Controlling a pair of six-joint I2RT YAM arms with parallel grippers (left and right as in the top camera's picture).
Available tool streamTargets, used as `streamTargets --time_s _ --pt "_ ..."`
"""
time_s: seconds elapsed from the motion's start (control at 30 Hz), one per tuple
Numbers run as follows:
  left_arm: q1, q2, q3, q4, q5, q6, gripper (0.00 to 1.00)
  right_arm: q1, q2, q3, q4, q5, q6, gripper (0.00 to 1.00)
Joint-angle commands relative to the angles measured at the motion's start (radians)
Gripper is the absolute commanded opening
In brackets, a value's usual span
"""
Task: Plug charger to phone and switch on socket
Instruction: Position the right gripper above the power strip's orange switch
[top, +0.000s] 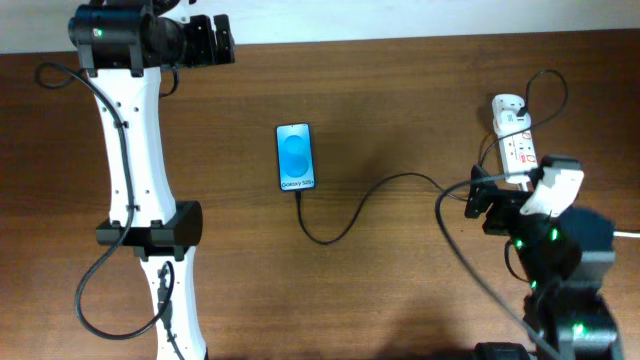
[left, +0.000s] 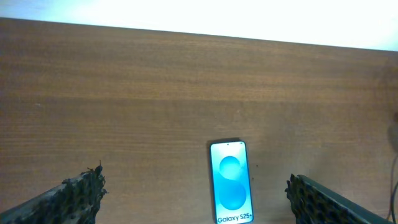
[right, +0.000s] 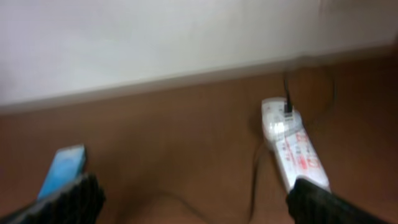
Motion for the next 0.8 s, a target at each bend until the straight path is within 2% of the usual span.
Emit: streamTargets --time_s 0.0,0.13,0.23,0.43,0.6,0.67,0.77 --pt "0.004 -0.021 0.002 0.0 -0.007 0.006 0.99 -0.007 0.184 0.218 -0.138 -0.006 -0.008 0.98" --pt "0.004 -0.021 0.002 0.0 -0.007 0.006 0.99 -0.008 0.473 0.566 -0.442 -0.006 -0.012 0.98" --pt "0.004 -0.021 0.002 0.0 -0.007 0.006 0.99 -0.008 0.648 0.769 -0.565 -0.02 -0.011 0.98" --pt "0.004 -0.021 0.002 0.0 -0.007 0.006 0.99 -0.034 0.766 0.786 -0.52 -0.044 -0.011 0.98" --pt "0.004 -0.021 0.002 -0.001 -0.007 0.006 0.99 -0.272 0.825 0.786 -0.524 -0.148 -0.012 0.98" --pt "0.004 -0.021 0.002 -0.001 -0.007 0.005 0.99 -0.396 0.89 0.786 -0.512 -0.144 -0.019 0.98" --pt "0.004 -0.021 0.002 -0.001 -0.007 0.005 0.99 -0.507 1.008 0.786 -0.444 -0.138 -0.019 0.98"
